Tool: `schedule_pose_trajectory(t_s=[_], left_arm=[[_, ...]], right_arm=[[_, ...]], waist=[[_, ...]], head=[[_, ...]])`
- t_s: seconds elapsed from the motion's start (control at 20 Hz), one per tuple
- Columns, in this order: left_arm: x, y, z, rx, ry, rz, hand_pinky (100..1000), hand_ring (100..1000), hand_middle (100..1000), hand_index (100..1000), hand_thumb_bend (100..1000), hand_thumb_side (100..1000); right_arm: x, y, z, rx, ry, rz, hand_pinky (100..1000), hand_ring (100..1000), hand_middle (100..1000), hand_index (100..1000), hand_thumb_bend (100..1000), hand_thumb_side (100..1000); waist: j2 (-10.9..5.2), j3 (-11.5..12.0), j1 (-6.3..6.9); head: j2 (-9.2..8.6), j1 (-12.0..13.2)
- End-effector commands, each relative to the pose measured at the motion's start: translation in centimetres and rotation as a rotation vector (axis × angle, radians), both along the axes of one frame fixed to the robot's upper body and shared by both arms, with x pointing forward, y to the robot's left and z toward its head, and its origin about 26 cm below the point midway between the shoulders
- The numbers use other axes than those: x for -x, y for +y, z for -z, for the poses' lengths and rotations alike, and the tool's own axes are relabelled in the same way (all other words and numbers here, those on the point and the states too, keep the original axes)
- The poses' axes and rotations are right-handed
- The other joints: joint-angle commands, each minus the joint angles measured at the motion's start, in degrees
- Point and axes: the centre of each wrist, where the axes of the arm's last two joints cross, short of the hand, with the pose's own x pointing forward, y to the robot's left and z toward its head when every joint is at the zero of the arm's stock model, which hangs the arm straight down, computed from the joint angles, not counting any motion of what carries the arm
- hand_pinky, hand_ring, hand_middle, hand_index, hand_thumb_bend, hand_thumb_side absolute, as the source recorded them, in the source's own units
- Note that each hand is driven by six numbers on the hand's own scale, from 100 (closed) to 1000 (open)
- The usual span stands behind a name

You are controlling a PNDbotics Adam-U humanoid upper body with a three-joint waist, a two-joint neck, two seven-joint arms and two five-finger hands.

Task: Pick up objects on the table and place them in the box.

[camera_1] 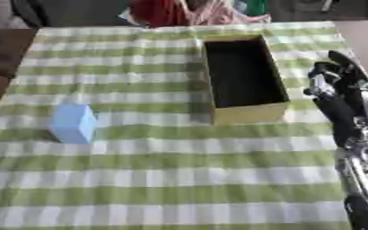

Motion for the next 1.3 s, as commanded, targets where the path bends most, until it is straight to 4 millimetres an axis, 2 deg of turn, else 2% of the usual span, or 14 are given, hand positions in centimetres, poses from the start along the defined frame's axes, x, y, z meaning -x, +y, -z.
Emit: schedule_pose_trajectory(t_s=[0.05, 0.45, 0.65, 0.9, 0.95, 1.05, 1.1, 1.2, 1.3], left_arm=[[0.1, 0.1, -1.1, -0.013, -0.035, 0.003, 526, 690, 727, 834, 227, 469], [0.1, 0.2, -1.3, -0.019, -0.038, 0.001, 527, 691, 727, 833, 227, 468], [0.0, 0.3, -1.4, -0.040, -0.033, 0.006, 529, 692, 726, 833, 230, 469], [-0.4, 0.7, -2.2, -0.252, -0.024, 0.036, 545, 697, 728, 829, 277, 444], [-0.5, 0.7, -2.5, -0.314, -0.023, 0.052, 549, 697, 728, 828, 287, 448], [-0.9, 0.9, -3.1, -0.436, -0.019, 0.090, 559, 698, 728, 826, 303, 446], [-1.1, 1.0, -3.4, -0.487, -0.017, 0.105, 561, 698, 727, 825, 304, 440], [-1.5, 1.2, -3.9, -0.565, -0.011, 0.126, 567, 698, 724, 821, 322, 420], [-2.0, 1.2, -4.3, -0.630, -0.002, 0.142, 576, 699, 726, 820, 331, 421]], right_arm=[[0.0, -0.4, -0.9, 0.029, -0.030, 0.000, 572, 736, 707, 880, 100, 238], [0.0, -0.4, -0.8, 0.031, -0.028, 0.000, 572, 736, 706, 880, 100, 239], [0.0, -0.4, -0.8, 0.032, -0.029, -0.004, 573, 737, 706, 880, 100, 278], [0.0, -0.4, -0.8, 0.037, -0.027, -0.011, 574, 739, 708, 881, 100, 318], [0.0, -0.4, -0.7, 0.038, -0.027, -0.014, 575, 739, 708, 880, 125, 352], [0.1, -0.3, -0.8, 0.041, -0.033, -0.023, 574, 738, 706, 875, 306, 390], [0.1, -0.3, -0.8, 0.045, -0.035, -0.025, 573, 737, 705, 872, 344, 389], [0.0, -0.4, -0.7, 0.052, -0.036, -0.026, 571, 735, 702, 868, 391, 386], [0.0, -0.4, -0.6, 0.056, -0.035, -0.025, 572, 735, 702, 869, 395, 412]], waist=[[-0.91, -0.08, -0.08], [-0.93, -0.19, 0.00], [-0.94, -0.28, 0.06], [-1.05, -0.48, 0.16], [-1.08, -0.53, 0.19], [-1.16, -0.63, 0.24], [-1.20, -0.69, 0.27], [-1.26, -0.78, 0.33], [-1.31, -0.88, 0.38]], head=[[-0.37, 0.05], [-0.36, 0.03], [-0.37, 0.00], [-0.40, -0.04], [-0.42, -0.05], [-0.48, -0.06], [-0.50, -0.05], [-0.55, -0.03], [-0.61, 0.01]])
